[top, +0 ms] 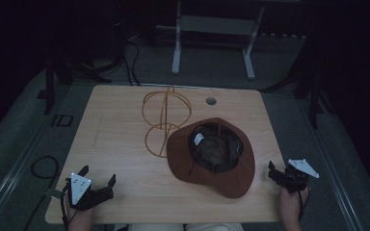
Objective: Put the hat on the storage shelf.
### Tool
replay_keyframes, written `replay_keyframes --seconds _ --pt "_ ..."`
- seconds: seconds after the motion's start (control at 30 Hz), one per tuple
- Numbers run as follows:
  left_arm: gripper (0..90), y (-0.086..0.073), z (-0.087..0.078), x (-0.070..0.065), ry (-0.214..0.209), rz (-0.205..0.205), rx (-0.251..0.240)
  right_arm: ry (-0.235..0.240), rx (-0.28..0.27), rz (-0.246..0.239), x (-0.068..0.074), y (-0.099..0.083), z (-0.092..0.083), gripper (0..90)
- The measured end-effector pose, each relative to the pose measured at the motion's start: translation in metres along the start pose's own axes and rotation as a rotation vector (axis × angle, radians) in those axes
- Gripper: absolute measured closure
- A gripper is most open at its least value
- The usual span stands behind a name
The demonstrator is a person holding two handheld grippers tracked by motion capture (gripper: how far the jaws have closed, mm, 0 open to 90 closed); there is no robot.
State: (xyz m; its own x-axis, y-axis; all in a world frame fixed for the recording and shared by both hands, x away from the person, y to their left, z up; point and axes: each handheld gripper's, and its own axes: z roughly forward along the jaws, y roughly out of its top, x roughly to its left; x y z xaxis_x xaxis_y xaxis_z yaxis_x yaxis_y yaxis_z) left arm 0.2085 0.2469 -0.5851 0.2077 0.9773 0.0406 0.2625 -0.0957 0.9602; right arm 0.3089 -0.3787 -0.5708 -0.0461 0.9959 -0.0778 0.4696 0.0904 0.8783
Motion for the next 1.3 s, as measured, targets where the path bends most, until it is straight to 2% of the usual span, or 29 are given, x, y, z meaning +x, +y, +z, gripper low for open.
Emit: replay_keyframes --seconds 0.13,0.23,0.27,0.47,0.63,0.9,1.0,1.13,1.23,1.3 --pt "2.7 0.0 0.0 -0.002 -0.01 -0.002 -0.01 0.001 0.005 -0.009 0.001 0.0 0.0 13.9" --pt "2.6 0.001 0.0 -0.001 -0.028 -0.034 -0.036 0.006 0.023 -0.019 0.003 0.0 0.001 13.8" --pt "2.6 0.001 0.0 -0.001 -0.03 -0.034 -0.036 0.008 0.028 -0.017 0.002 0.0 0.001 13.8" --pt "2.6 0.001 0.004 -0.006 -0.035 0.009 -0.003 0.036 0.041 -0.017 0.005 0.005 0.001 13.6" --pt "2.6 0.002 0.004 -0.009 -0.043 0.023 -0.004 0.07 0.017 -0.034 0.012 0.02 -0.005 14.3" --pt "2.6 0.003 0.003 -0.011 -0.06 0.009 -0.019 0.146 -0.005 -0.063 0.034 0.05 -0.007 14.3" --pt "2.6 0.003 0.003 -0.012 -0.067 0.019 -0.012 0.156 -0.008 -0.09 0.044 0.063 -0.006 14.2" --pt "2.7 0.004 0.004 -0.016 -0.077 0.038 -0.009 0.179 -0.016 -0.099 0.056 0.077 -0.004 13.2" --pt "2.6 0.004 0.004 -0.018 -0.089 0.047 -0.012 0.197 -0.007 -0.138 0.067 0.087 -0.002 10.6" --pt "2.6 0.004 0.004 -0.018 -0.094 0.049 -0.012 0.213 -0.028 -0.141 0.073 0.093 -0.002 11.5"
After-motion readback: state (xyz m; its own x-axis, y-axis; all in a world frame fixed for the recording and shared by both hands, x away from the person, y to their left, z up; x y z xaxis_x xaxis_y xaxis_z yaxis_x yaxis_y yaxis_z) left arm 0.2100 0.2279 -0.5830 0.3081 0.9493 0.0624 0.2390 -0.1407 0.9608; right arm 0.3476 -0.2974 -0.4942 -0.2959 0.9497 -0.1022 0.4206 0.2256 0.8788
